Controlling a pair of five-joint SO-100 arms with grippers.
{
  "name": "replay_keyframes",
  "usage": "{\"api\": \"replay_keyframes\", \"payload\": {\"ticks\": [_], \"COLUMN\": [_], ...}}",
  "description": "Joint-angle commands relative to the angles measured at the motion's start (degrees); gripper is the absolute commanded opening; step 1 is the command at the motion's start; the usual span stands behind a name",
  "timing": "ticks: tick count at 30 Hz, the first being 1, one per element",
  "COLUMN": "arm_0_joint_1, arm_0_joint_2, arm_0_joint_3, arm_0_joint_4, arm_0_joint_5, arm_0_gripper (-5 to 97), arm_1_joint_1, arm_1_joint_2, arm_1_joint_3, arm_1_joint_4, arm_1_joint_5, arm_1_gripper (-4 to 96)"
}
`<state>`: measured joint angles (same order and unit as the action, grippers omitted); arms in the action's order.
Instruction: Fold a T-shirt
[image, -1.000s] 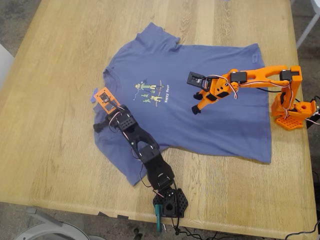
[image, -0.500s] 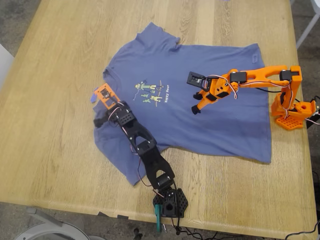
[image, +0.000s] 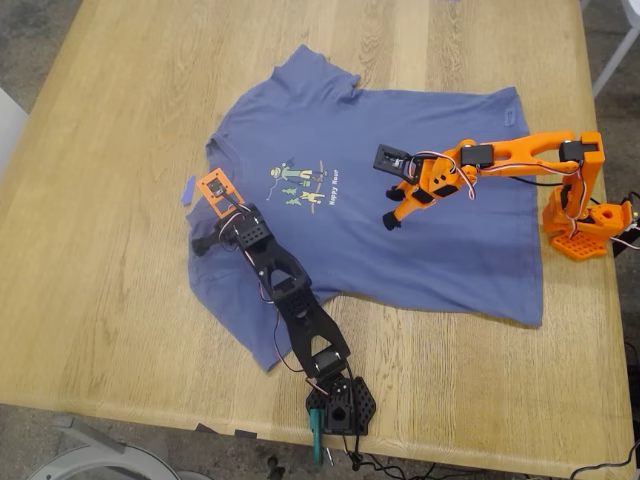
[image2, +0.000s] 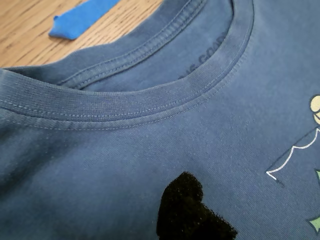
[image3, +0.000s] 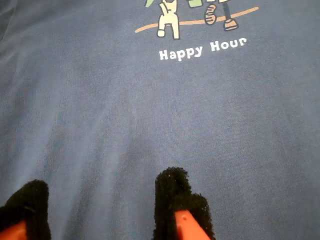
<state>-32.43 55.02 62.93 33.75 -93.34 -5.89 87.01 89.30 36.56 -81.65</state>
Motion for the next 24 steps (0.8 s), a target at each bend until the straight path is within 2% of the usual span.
{"api": "replay_keyframes", "payload": {"ticks": [1,11,21,24], "arm_0_joint_1": [0.7,-0.6,-2.6,-3.4], "arm_0_joint_2": [1.8,-3.8,-17.4,-23.4], "arm_0_joint_3": [-7.0,-11.6,-33.3,-44.1], "arm_0_joint_4": [0.1,0.2,7.6,12.1], "arm_0_joint_5": [0.5,1.6,1.8,1.8], "arm_0_gripper": [66,67,68,68], "arm_1_joint_1": [-0.2,-0.9,-1.8,-1.7], "arm_1_joint_2": [0.4,0.4,0.6,1.1], "arm_1_joint_3": [-0.9,-0.1,2.0,3.0], "arm_1_joint_4": [-1.0,-0.8,-1.2,-1.1], "arm_1_joint_5": [0.5,0.8,1.3,1.4], "arm_1_gripper": [31.1,31.1,31.1,31.1]}}
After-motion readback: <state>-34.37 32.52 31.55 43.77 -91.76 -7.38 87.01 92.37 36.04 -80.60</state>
